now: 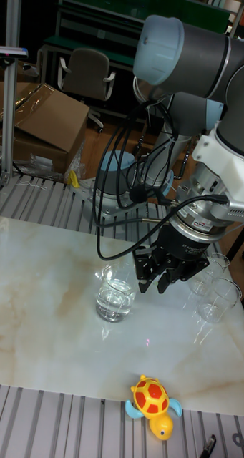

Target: Stir the beaker with a glass rod

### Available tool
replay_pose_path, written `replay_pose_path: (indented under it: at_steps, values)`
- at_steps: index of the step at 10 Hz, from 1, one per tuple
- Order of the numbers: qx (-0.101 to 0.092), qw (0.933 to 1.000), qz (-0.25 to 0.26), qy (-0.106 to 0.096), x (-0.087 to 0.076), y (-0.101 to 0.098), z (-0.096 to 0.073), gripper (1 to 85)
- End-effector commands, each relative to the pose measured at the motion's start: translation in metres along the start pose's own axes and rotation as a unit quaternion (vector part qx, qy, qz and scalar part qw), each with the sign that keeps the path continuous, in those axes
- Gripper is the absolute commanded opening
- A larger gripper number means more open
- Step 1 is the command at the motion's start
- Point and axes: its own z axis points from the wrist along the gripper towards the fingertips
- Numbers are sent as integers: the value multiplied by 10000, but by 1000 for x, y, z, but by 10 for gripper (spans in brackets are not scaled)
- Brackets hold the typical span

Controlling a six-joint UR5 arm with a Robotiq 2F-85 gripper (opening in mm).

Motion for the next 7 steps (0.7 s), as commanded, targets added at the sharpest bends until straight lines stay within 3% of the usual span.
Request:
replay_pose_path:
  at_steps: [1,7]
  values:
    - [-51,10000,6,-16,1,2,-1,320]
    - [-51,10000,6,-16,3,0,-1,223]
